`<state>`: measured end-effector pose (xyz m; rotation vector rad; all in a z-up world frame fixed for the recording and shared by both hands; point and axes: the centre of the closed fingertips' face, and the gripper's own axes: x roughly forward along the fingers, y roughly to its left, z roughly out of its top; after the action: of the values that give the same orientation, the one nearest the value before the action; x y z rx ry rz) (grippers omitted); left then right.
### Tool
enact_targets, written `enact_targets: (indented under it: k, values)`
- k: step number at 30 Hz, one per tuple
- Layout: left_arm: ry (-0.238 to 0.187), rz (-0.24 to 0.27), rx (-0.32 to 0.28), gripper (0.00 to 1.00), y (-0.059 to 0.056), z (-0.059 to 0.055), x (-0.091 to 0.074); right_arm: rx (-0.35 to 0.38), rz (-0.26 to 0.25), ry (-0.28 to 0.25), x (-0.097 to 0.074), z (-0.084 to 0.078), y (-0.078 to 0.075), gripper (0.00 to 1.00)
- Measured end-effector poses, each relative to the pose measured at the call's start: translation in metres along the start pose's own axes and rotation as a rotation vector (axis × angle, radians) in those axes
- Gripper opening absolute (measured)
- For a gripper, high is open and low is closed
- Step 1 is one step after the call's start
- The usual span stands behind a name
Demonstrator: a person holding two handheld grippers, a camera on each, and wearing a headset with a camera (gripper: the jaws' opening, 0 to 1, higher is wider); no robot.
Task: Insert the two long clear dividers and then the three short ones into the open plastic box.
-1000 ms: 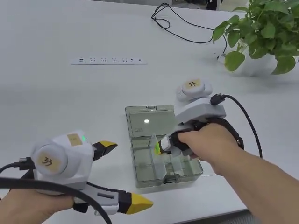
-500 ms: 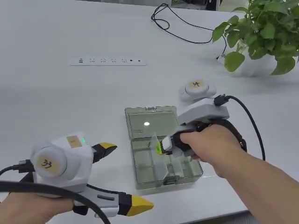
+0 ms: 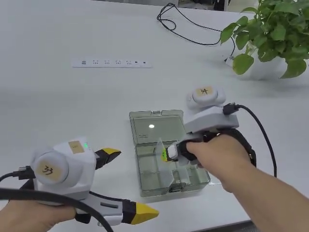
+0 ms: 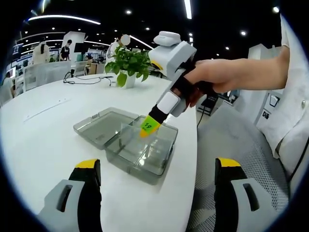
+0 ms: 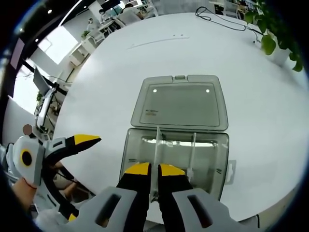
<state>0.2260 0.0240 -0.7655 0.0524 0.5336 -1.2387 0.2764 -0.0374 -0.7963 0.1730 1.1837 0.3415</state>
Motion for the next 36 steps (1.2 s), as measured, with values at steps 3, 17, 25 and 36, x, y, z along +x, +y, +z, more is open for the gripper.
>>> enact_targets:
  k: [3, 17, 25, 36]
  values:
    - [0.000, -0.001, 0.000, 1.00, 0.000, 0.000, 0.001, -0.005, -0.004, -0.008, 0.000, 0.000, 0.001, 0.06]
    - [0.004, 0.001, -0.003, 1.00, 0.001, -0.002, 0.000, -0.013, -0.015, -0.030, -0.001, 0.000, 0.001, 0.05]
    - [0.004, -0.002, -0.005, 1.00, 0.002, -0.002, 0.002, 0.011, -0.006, -0.052, -0.010, 0.002, -0.002, 0.04]
    - [-0.001, -0.004, -0.009, 1.00, 0.000, -0.002, 0.003, 0.032, -0.005, -0.070, -0.009, 0.004, -0.001, 0.05]
